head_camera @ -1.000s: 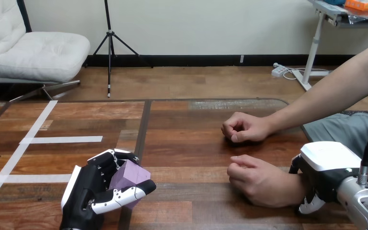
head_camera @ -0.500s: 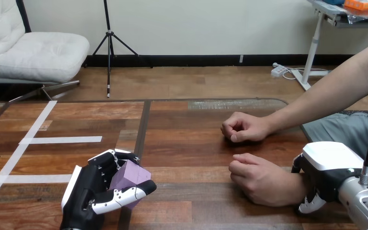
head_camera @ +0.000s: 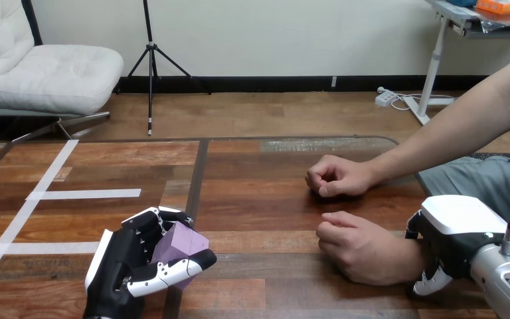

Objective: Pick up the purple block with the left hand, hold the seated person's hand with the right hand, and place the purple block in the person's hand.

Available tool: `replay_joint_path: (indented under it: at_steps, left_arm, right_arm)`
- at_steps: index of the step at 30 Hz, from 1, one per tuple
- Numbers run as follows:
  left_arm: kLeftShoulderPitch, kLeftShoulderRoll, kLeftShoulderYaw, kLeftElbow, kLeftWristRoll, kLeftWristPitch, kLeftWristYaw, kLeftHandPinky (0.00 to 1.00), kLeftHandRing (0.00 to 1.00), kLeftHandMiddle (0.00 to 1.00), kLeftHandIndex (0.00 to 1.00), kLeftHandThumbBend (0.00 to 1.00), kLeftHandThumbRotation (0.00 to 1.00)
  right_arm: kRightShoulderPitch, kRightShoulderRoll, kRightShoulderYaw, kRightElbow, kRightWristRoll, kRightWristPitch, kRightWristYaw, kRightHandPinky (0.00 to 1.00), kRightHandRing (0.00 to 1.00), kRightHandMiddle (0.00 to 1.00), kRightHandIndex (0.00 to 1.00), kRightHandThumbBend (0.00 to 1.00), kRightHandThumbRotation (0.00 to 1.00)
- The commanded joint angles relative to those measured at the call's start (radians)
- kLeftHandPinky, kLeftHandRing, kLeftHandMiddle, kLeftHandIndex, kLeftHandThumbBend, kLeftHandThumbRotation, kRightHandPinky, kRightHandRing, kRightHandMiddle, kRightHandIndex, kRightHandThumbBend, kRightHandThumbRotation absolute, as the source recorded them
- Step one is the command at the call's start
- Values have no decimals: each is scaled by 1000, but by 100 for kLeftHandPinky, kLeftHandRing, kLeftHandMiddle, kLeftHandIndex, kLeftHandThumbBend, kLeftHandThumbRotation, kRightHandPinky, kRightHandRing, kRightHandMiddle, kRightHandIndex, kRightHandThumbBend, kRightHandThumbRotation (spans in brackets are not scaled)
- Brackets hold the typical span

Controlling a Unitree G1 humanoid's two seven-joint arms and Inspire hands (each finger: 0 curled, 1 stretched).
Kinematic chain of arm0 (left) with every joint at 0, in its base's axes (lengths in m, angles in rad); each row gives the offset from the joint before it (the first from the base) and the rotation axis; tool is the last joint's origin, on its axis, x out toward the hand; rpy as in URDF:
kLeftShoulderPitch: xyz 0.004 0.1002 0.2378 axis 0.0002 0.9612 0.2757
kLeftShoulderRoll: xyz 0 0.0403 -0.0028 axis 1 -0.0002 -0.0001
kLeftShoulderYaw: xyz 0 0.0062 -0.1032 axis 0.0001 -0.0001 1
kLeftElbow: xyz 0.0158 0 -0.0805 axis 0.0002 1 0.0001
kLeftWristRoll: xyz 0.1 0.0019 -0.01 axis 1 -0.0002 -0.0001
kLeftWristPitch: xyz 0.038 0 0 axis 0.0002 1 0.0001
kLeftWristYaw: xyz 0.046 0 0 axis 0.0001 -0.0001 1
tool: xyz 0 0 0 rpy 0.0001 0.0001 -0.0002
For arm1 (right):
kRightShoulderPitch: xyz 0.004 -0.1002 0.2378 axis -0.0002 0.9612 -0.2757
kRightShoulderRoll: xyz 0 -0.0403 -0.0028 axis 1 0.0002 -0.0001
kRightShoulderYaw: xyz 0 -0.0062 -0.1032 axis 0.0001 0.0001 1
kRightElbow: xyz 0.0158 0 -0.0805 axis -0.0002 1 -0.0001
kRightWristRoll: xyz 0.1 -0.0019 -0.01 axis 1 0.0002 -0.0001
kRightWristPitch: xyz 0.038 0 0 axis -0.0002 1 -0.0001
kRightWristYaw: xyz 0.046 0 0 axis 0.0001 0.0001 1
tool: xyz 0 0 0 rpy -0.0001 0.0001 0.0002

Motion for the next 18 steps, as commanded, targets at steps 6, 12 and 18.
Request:
replay_joint_path:
  at_steps: [6,12,18]
  left_arm:
    - [-52,-6,3,-38,9,-25,7,33,39,46,47,93,11]
    - [-50,-8,1,-45,19,-20,20,33,39,46,47,93,11]
    - [-52,-8,1,-44,15,-19,18,33,39,46,47,93,11]
  right_arm:
    - [-21,-35,-33,-54,25,4,-16,35,43,50,54,76,0]
    - [-26,-37,-32,-48,25,4,-17,37,45,52,53,76,0]
    - [-27,-40,-35,-48,35,-1,-17,36,44,51,53,77,0]
